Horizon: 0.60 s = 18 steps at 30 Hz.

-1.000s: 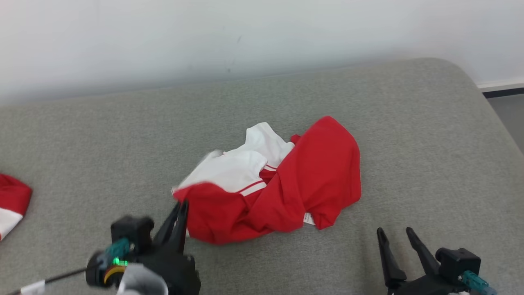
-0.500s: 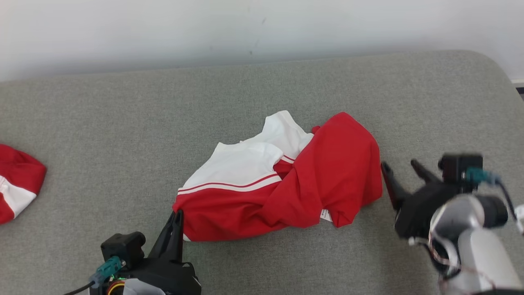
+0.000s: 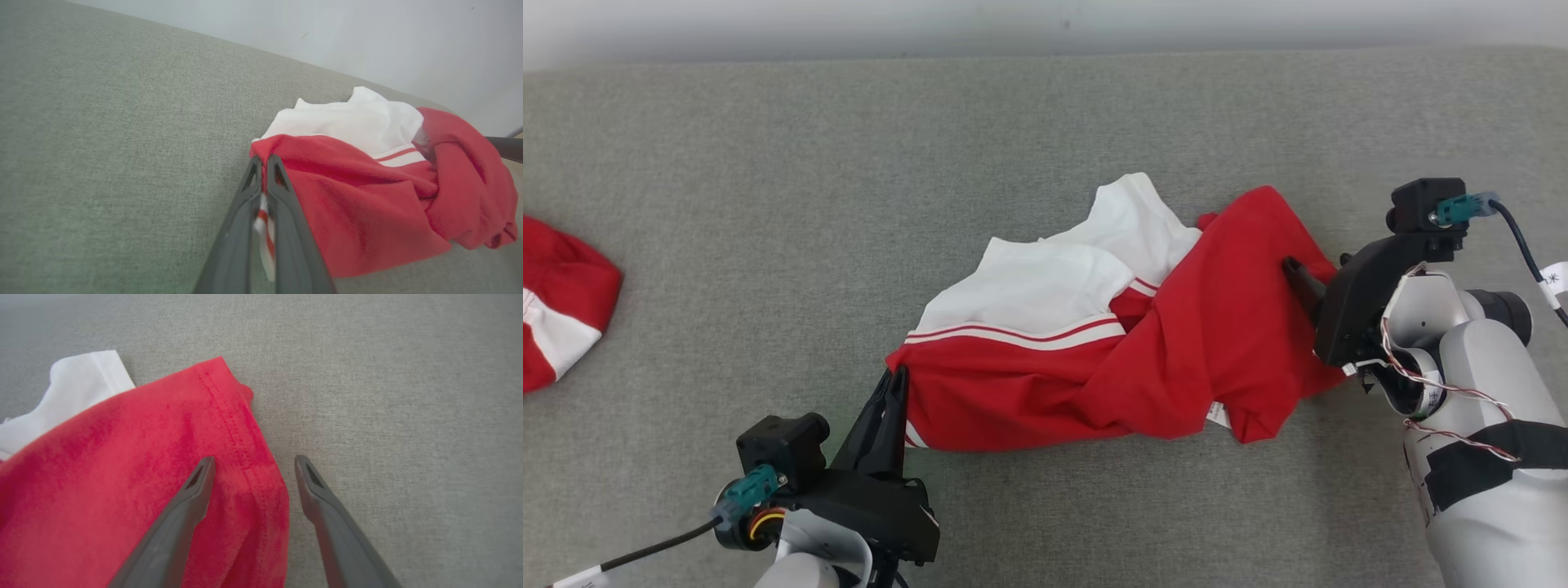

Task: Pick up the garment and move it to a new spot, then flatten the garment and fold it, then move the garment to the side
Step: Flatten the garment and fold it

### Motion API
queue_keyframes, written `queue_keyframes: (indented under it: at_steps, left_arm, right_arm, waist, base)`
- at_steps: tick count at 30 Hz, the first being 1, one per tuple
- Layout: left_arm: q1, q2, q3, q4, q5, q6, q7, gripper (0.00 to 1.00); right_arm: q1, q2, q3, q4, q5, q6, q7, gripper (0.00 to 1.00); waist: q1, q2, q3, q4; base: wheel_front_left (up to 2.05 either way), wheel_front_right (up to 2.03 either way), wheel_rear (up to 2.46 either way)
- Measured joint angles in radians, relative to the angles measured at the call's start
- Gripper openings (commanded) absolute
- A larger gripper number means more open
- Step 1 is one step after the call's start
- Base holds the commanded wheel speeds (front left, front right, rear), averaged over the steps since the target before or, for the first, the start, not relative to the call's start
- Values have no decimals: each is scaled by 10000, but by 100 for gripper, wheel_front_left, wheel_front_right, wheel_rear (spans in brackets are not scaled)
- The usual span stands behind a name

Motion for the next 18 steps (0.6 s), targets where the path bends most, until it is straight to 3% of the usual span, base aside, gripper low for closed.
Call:
queue_keyframes:
  at_steps: [1, 2, 3, 4, 11, 18]
  left_arm:
    - [-13, 6, 8, 4, 2, 2, 0, 0]
    - [-14, 13, 6, 17, 0, 0, 0, 0]
    - [-14, 15, 19, 36, -2, 2, 0, 0]
    - [-14, 21, 29, 54, -6, 0, -4, 0]
    - [160, 17, 94, 150, -42, 73, -165, 0]
    - [223, 132, 479, -151, 81, 353, -865, 0]
  right_arm:
    - [-73, -19, 125, 105, 67, 0, -35, 85]
    - [-131, -48, 213, 226, 148, 0, -88, 44]
    - [-164, -94, 336, 282, 203, 0, -194, 28]
    - [-166, -132, 451, 320, 226, 0, -267, 0]
    - [-15, -548, 1057, 464, 552, 0, -999, 0]
    - [-128, -1060, 863, -550, 462, 0, -3634, 0]
  waist:
    - [0, 0, 47, 62]
    - [0, 0, 86, 113]
    - [0, 0, 113, 157]
    - [0, 1, 117, 186]
    - [-1, 0, -268, 142]
    - [-2, -1, -847, -28]
  base:
    - [0, 0, 0]
    - [0, 0, 0]
    - [0, 0, 0]
    - [0, 0, 0]
    - [0, 0, 0]
    - [0, 0, 0]
